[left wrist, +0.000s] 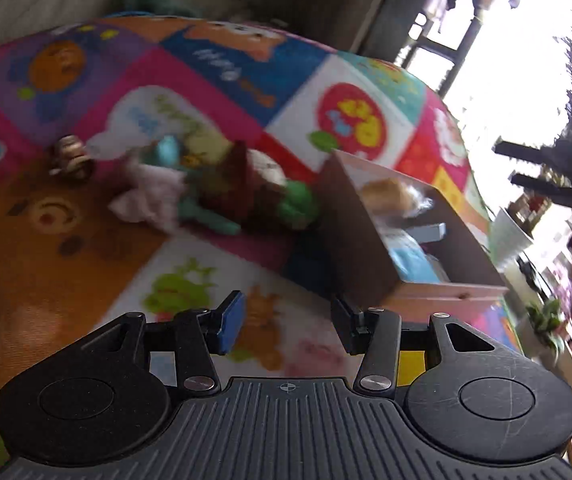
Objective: Organize objects
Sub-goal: 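Drop the card holder into the pink box with the left tool while the right tool drops the bun in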
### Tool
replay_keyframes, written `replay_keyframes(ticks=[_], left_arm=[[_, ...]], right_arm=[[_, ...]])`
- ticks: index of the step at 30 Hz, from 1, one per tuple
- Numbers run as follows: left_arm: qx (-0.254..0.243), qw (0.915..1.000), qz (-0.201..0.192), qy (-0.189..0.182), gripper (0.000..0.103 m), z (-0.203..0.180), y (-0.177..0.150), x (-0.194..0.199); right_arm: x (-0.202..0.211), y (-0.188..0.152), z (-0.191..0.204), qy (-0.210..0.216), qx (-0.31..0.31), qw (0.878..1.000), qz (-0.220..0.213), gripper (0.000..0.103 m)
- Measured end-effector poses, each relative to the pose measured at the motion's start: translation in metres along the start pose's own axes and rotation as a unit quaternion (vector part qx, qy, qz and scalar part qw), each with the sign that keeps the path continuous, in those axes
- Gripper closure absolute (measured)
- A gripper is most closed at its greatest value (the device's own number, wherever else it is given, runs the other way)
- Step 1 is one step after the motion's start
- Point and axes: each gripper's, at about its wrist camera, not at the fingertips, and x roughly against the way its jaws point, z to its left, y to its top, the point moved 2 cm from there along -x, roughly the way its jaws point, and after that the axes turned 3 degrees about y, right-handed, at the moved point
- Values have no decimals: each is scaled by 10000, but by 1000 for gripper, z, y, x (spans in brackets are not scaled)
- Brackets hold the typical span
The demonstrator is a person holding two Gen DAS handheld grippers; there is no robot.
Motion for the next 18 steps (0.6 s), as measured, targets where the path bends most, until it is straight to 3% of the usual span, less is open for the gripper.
replay_keyframes(ticks=[3,6,8,11,14,16,18], left_arm=[[5,9999,-128,13,51,6,16,-4],[-547,9973,-484,-36,51,-14,46,-11],[-1012,9927,-655,-51,50,-29,70,-26],[-1283,9882,-786,279,50,-38,105,-65],[-1175,9906,-495,489,51,-36,133,-113],[-1114,9926,-17,474,51,-30,143,-143],[-1271,9887,515,600,55,-25,144,-165]], right_arm=[[23,-36,21,12,559,9984,-14,16],[45,-75,37,80,936,9956,2,7],[56,-95,43,170,976,9951,-4,6],[61,-126,42,302,586,9978,53,6],[60,-150,32,588,-95,9981,175,6],[58,-161,23,642,-479,9966,201,6],[57,-168,11,610,-781,9949,184,6]])
